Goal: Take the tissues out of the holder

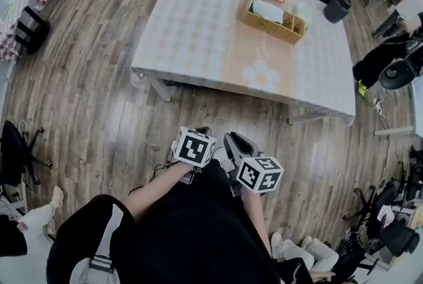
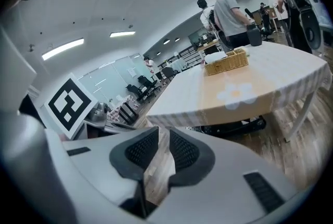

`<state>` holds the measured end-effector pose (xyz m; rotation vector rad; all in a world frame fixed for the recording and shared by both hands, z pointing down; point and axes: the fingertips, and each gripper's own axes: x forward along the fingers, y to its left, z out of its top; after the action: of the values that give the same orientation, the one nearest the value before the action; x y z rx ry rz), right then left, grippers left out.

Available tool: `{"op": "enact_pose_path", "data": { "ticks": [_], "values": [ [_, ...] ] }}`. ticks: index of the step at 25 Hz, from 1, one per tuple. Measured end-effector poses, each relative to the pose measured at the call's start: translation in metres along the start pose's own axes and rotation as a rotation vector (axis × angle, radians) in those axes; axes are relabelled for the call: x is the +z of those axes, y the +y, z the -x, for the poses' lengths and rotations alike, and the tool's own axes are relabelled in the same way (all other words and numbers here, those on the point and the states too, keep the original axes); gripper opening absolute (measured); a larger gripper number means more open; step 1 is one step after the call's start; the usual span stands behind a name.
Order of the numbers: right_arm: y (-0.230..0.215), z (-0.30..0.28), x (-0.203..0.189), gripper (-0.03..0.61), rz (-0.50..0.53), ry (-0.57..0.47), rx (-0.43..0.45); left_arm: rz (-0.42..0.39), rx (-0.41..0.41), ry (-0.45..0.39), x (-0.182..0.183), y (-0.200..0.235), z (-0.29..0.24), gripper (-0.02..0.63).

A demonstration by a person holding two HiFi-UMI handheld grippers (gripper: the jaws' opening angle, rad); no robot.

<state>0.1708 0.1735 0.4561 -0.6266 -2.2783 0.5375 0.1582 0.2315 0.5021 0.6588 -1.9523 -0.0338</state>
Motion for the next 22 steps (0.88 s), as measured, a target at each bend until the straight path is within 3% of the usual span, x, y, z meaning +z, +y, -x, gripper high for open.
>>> {"op": "enact_pose_path", "data": {
  "ticks": [7,13,18,22],
  "values": [
    [-0.061,-0.013,0.066,0.020,0.010,0.005,0.101,0.063,0.071,-0.046,0.075,-0.014,-0.036,-0.002],
    [-0.074,-0.047,0.096,0.017,0.013,0.042,0.175,0.147,0.115,-0.051,0.105,0.009,-0.048,-0.002],
    [-0.091,-0.063,0.124,0.017,0.030,0.027,0.175,0.158,0.112,-0.049,0.132,0.021,-0.068,-0.002],
    [-0.121,-0.080,0.152,0.018,0.046,0.027,0.119,0.155,0.087,-0.045,0.170,0.033,-0.092,-0.002]
  ]
}}
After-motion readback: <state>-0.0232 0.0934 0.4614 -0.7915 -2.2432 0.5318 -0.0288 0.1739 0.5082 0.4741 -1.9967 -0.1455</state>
